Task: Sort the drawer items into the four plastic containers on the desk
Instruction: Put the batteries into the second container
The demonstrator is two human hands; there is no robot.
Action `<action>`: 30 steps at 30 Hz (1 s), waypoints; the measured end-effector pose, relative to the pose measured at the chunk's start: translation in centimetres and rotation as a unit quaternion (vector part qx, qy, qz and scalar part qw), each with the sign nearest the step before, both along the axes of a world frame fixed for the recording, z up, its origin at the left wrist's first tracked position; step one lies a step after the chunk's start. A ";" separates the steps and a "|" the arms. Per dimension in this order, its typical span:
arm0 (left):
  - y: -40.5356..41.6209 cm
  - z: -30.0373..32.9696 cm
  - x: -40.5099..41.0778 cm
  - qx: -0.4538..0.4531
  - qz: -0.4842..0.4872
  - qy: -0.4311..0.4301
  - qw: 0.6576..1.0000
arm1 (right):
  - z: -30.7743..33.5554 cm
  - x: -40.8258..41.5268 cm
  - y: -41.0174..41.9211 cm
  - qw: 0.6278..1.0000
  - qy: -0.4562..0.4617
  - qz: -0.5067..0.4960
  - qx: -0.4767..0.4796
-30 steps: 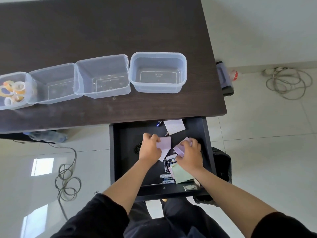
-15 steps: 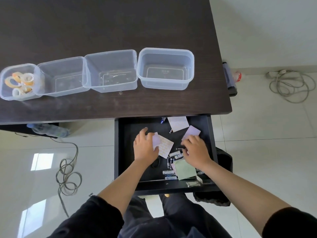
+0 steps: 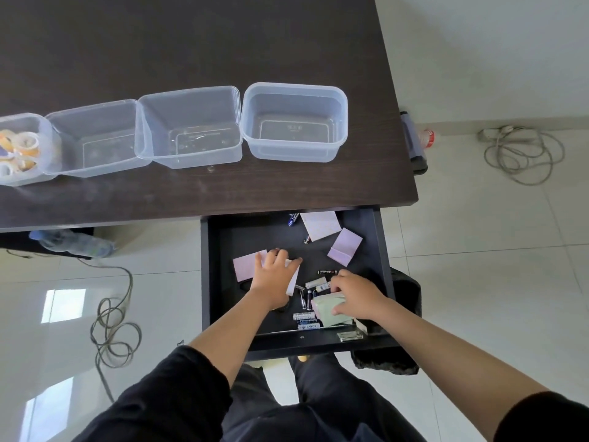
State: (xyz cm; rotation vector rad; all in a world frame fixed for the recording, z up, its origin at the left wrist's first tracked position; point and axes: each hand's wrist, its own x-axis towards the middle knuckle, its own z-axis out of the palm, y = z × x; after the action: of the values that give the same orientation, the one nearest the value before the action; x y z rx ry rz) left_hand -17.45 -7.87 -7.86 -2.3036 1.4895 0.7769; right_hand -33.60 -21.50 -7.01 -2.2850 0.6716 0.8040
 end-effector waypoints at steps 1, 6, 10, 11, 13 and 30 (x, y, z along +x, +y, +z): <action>0.5 0.1 0.2 0.003 0.009 -0.002 1.000 | 0.0 0.0 -0.2 1.000 -0.001 -0.018 0.015; 3.1 0.4 1.0 0.002 0.026 -0.009 1.000 | 0.8 1.4 -1.5 0.986 -0.041 -0.135 0.087; 4.3 1.0 0.6 0.006 0.037 -0.005 0.999 | 1.4 4.0 -1.5 0.975 -0.081 -0.186 0.093; 4.5 1.0 0.4 0.009 0.032 -0.007 0.999 | 1.5 4.8 -1.4 0.973 -0.088 -0.196 0.086; 5.1 1.0 0.2 0.015 0.014 -0.009 1.000 | 1.3 6.3 -0.9 0.969 -0.100 -0.217 0.070; 5.4 2.5 0.6 -0.188 0.135 0.048 0.972 | -0.6 7.9 3.6 0.955 -0.201 -0.219 0.023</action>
State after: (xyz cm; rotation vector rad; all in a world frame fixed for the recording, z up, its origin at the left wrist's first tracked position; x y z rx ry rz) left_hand -16.82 -2.46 -5.37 -2.8336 1.4878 0.7323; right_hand -25.67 -17.87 -7.58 -2.0526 0.9046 0.1374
